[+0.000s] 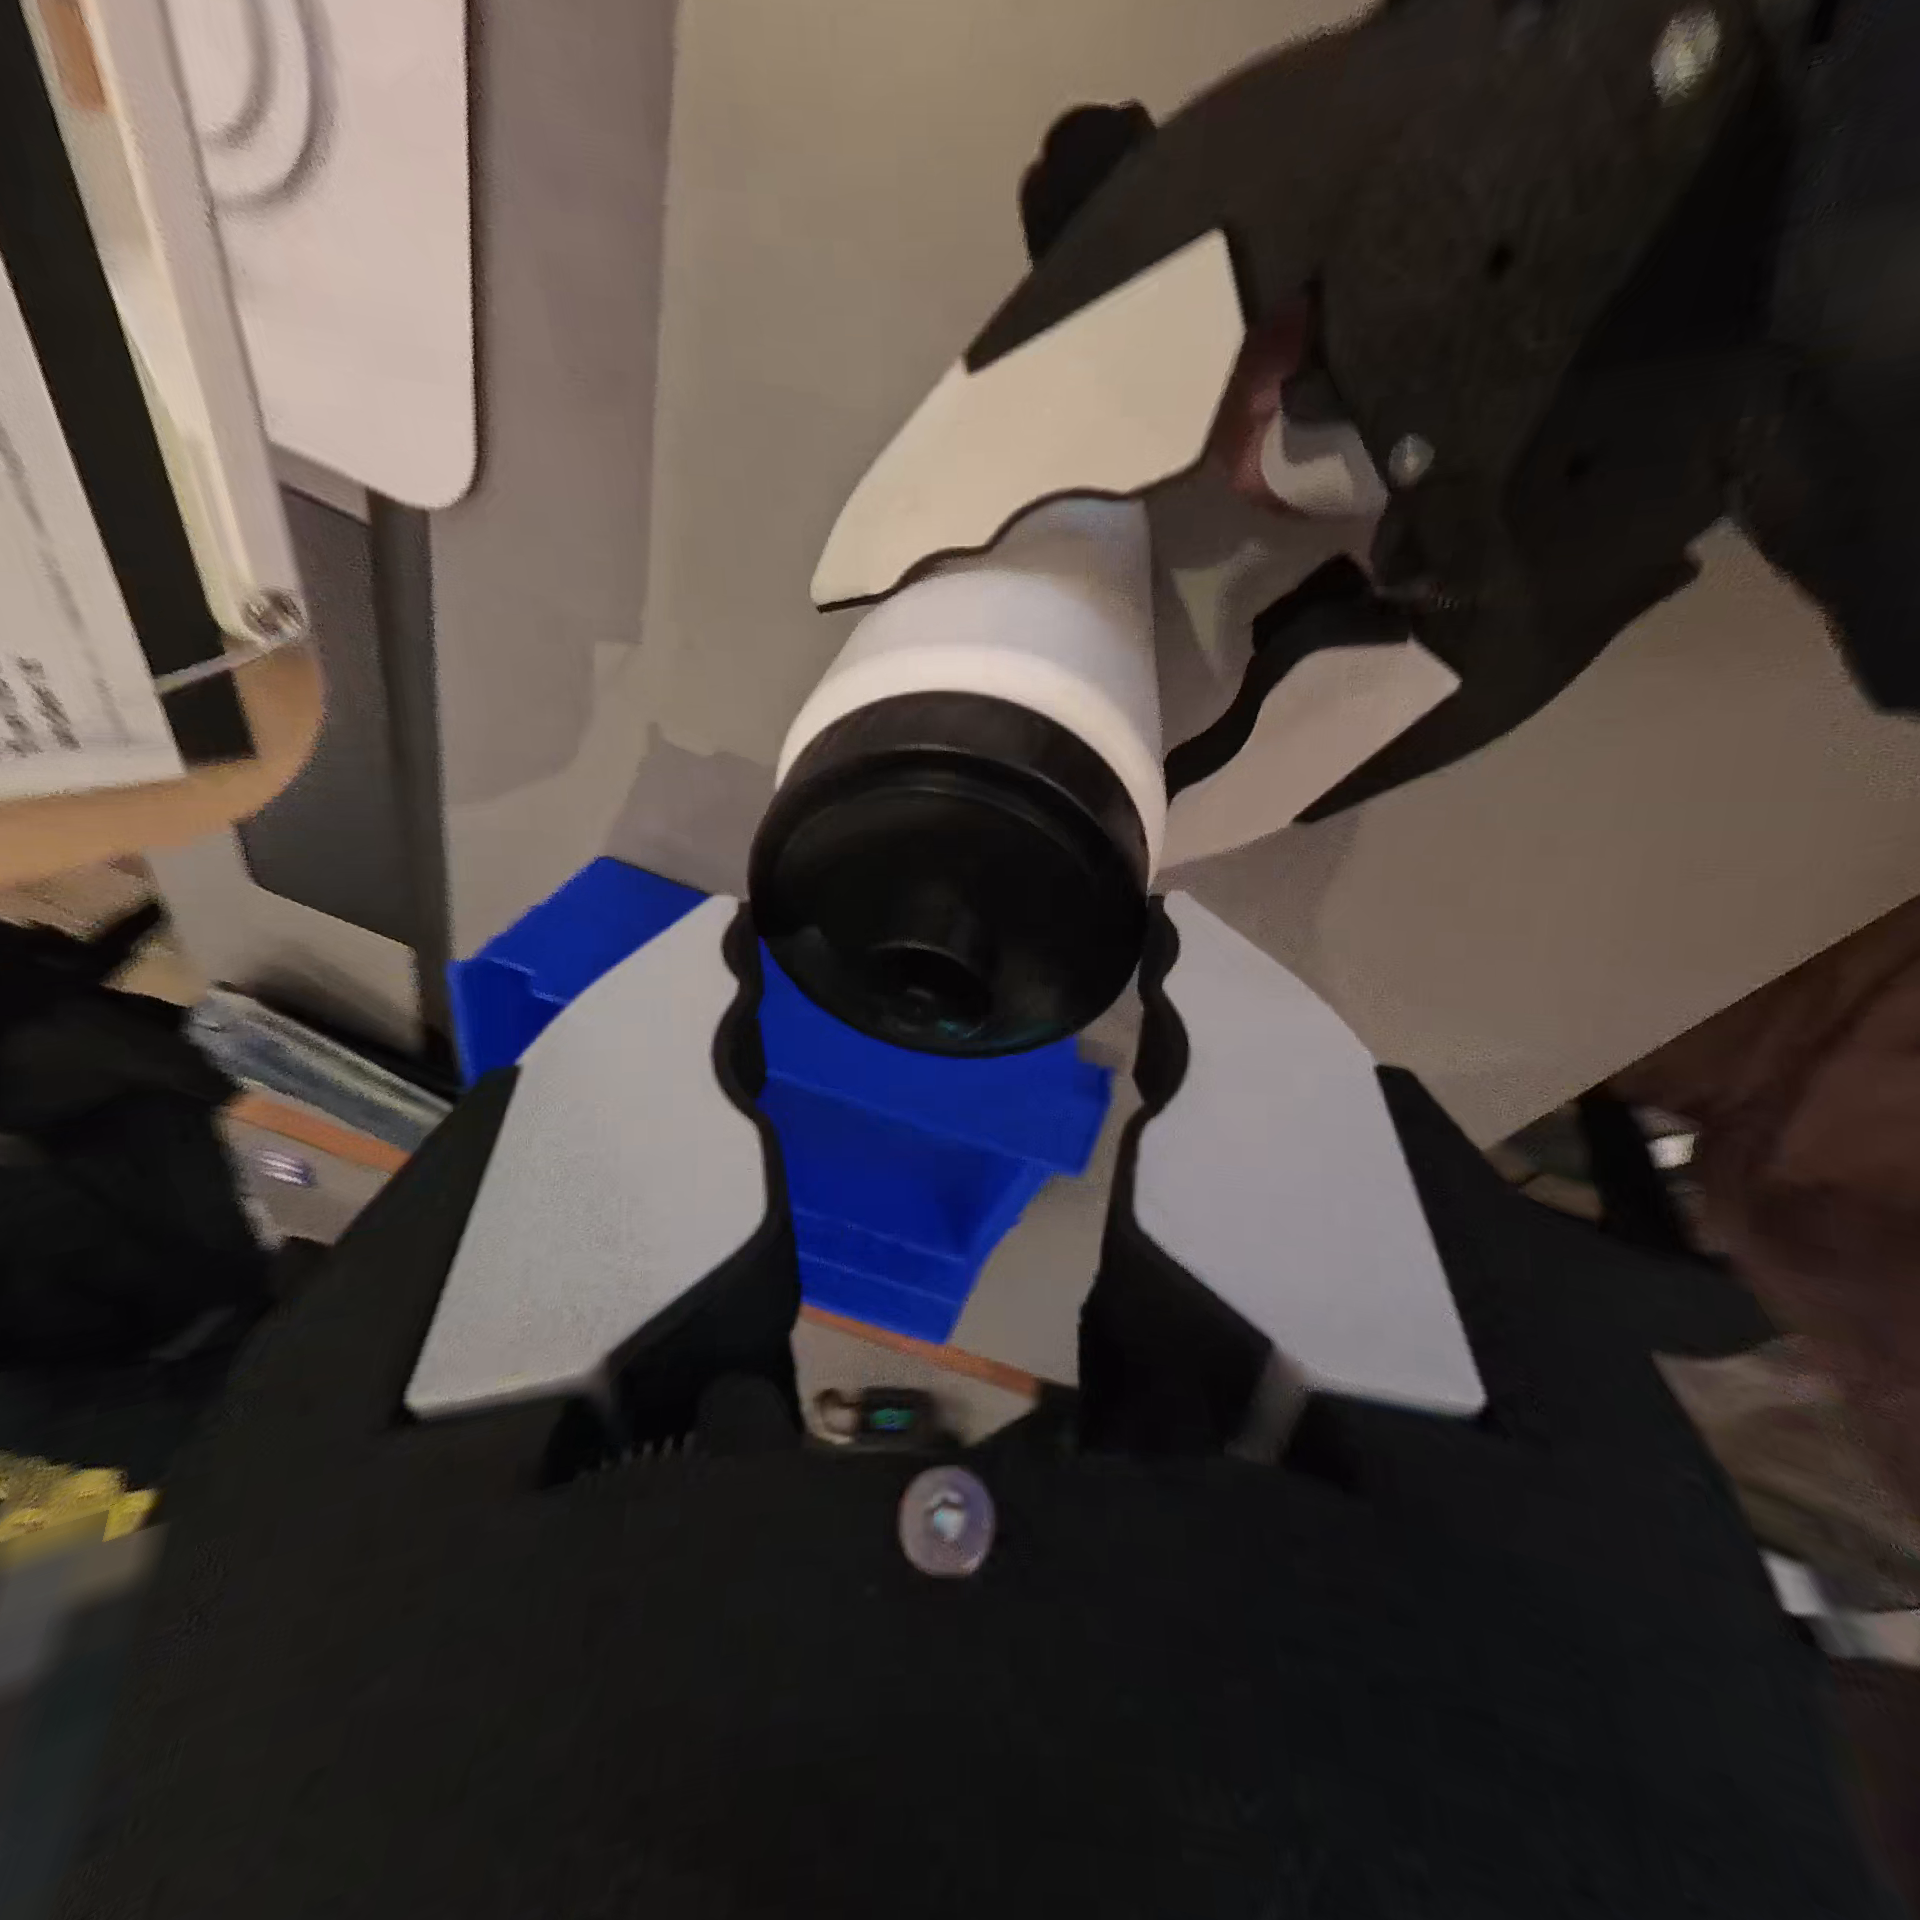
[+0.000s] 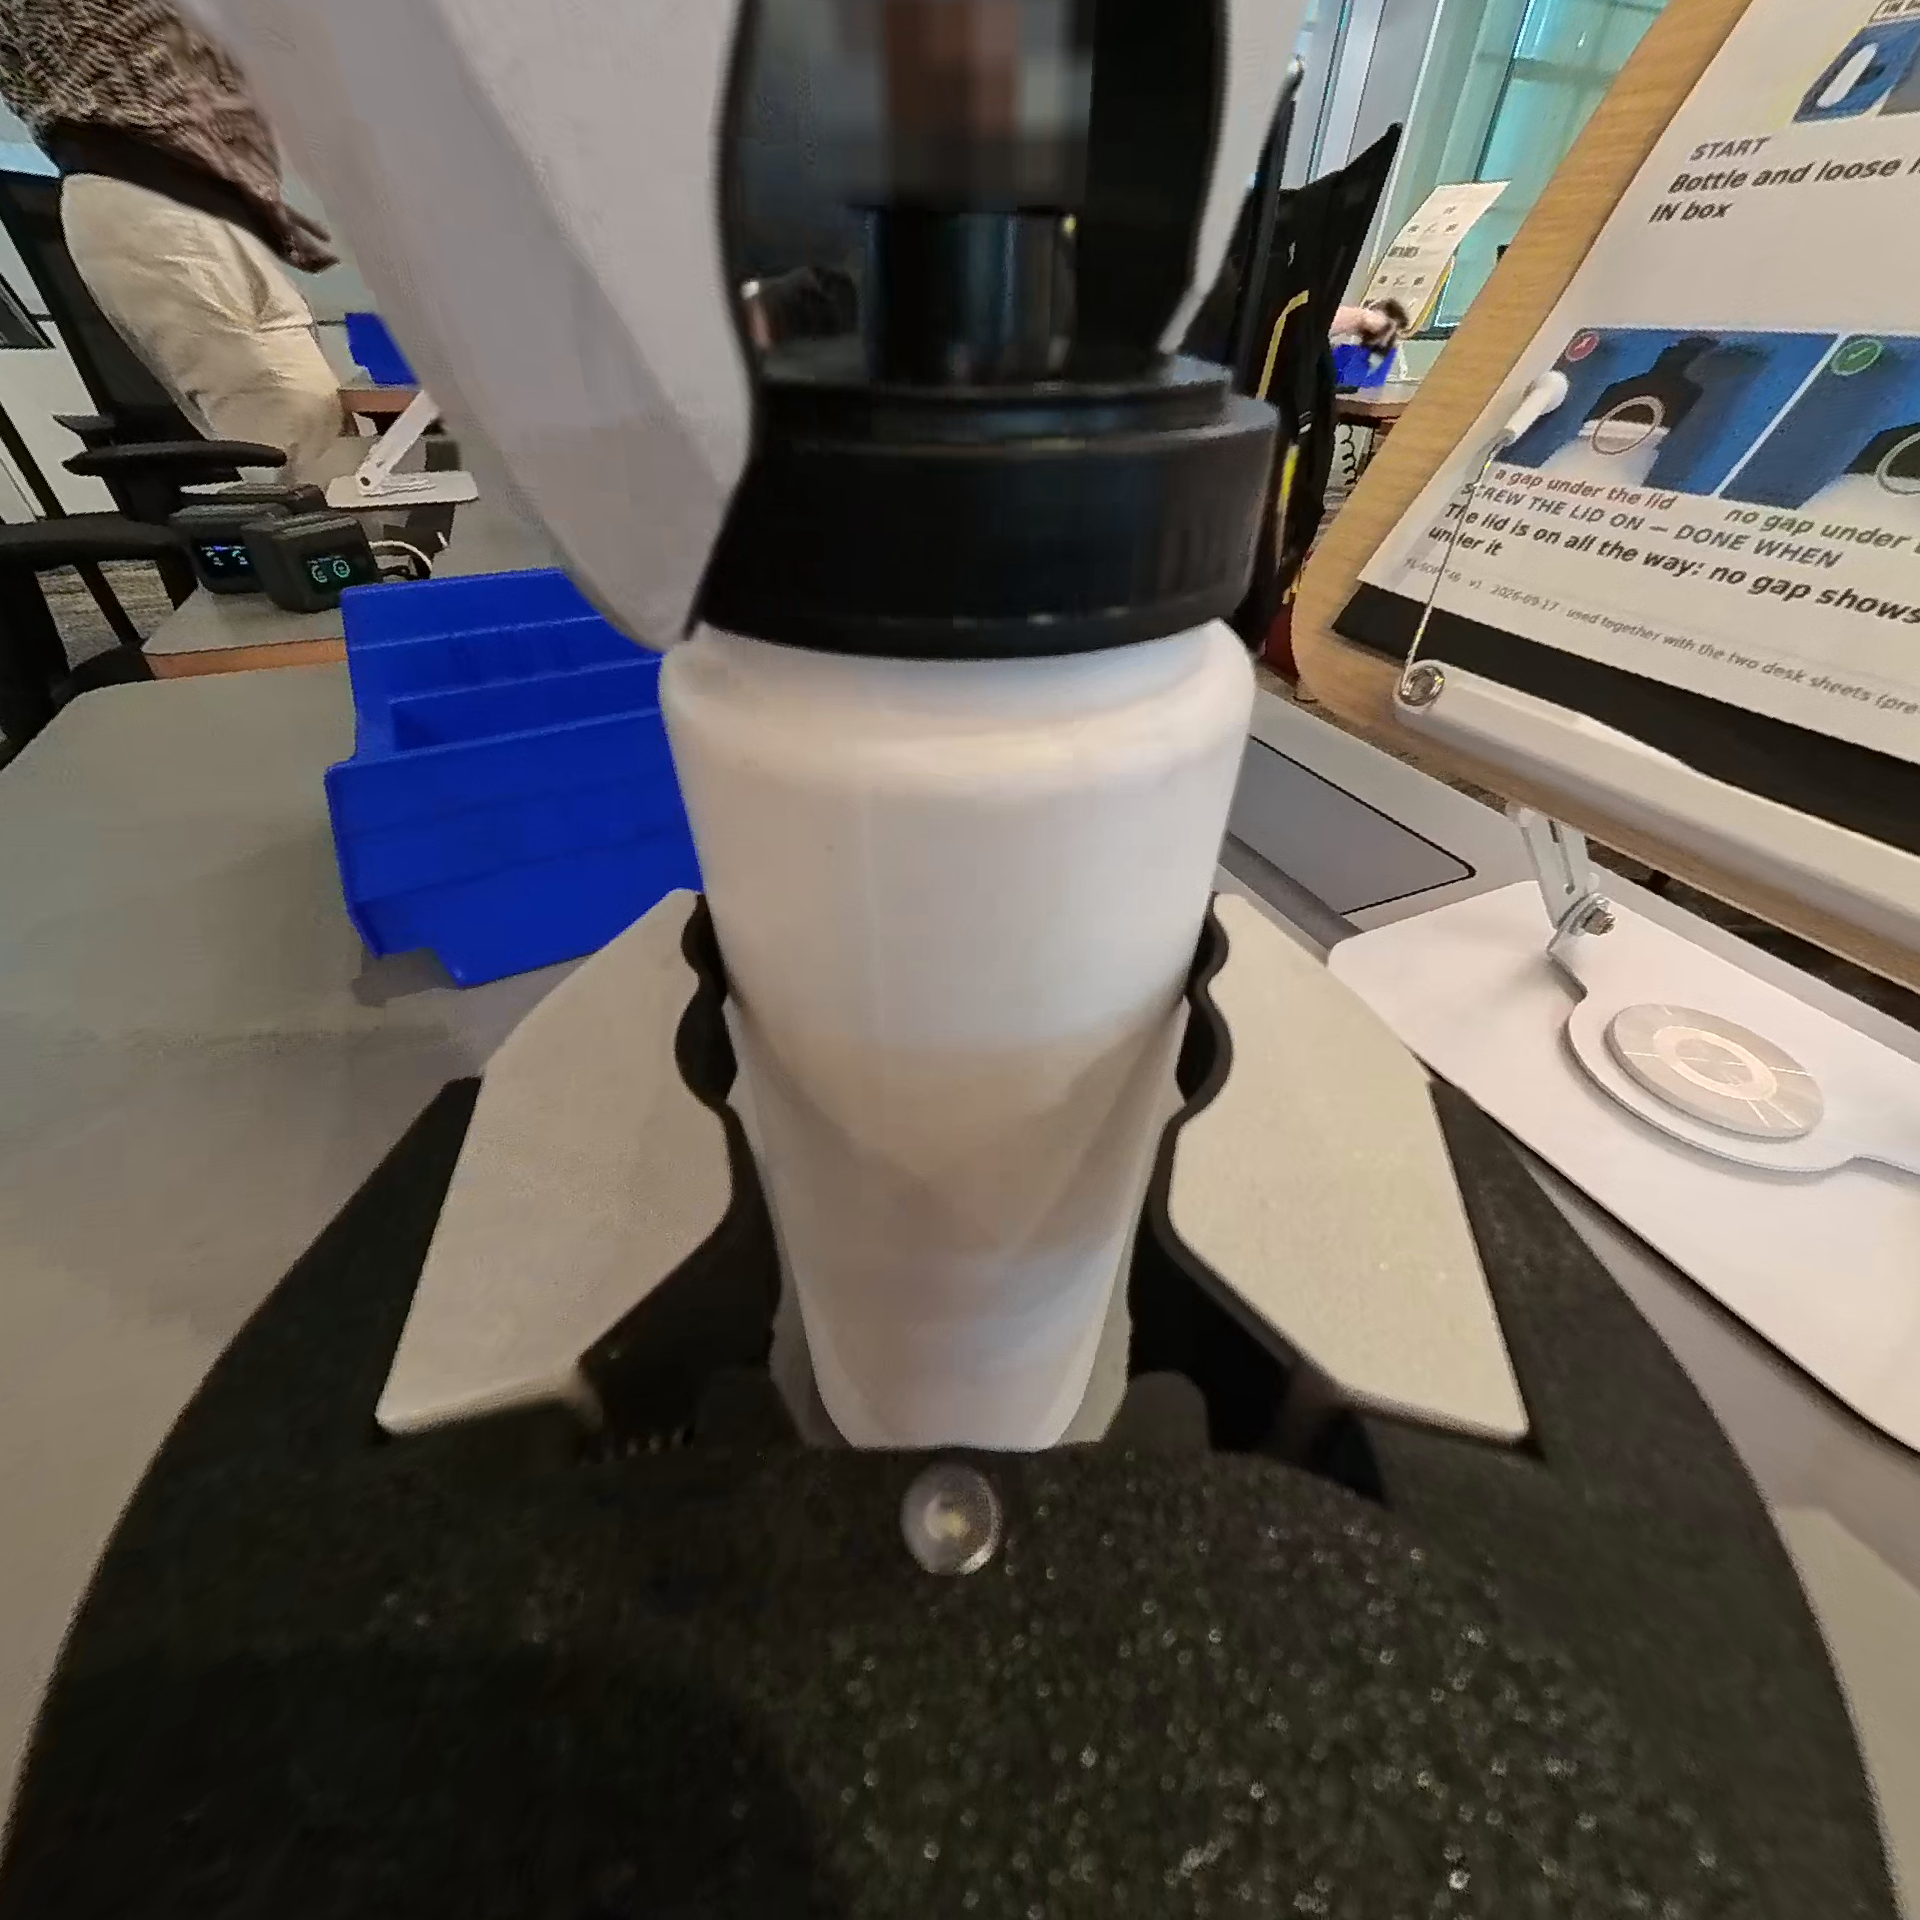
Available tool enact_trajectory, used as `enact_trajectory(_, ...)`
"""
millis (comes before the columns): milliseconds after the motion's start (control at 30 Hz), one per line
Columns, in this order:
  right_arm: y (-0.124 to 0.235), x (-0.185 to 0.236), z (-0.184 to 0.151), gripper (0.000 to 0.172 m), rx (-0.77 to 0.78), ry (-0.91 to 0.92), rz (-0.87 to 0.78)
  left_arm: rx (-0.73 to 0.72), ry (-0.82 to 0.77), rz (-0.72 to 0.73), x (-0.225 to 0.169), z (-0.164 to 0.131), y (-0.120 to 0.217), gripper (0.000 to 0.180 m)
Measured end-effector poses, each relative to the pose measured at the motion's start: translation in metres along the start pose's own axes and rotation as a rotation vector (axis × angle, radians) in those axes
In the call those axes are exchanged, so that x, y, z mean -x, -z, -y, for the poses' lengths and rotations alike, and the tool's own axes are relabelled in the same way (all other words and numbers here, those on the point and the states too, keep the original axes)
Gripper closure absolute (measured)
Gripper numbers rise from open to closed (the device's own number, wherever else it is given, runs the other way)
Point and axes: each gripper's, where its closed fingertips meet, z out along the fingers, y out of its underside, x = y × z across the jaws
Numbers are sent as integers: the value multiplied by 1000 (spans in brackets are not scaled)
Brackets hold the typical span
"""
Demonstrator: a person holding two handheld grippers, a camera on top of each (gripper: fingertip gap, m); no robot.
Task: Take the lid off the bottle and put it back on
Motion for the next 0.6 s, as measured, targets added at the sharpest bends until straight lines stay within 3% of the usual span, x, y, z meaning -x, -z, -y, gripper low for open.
enact_trajectory(133, 1, -2, 0, 87, -6, -14, 0, -20, -204, 68, 4, 4, -1, 111)
enact_trajectory(267, 1, -3, 0, 87, -12, -23, 9, -159, -129, 24, -1, 13, 2, 109)
enact_trajectory(400, 0, -1, 0, 87, -9, -10, 4, -382, 76, -115, -15, 25, 22, 88)
enact_trajectory(467, 0, -1, 0, 87, -11, -14, 5, -451, 266, -81, -2, 27, 29, 86)
enact_trajectory(533, 1, -2, 0, 87, -11, -18, 7, -453, 506, -69, 11, 18, 26, 87)
enact_trajectory(600, 0, -1, 0, 87, -10, -16, 7, -431, 644, -58, 18, 10, 16, 92)
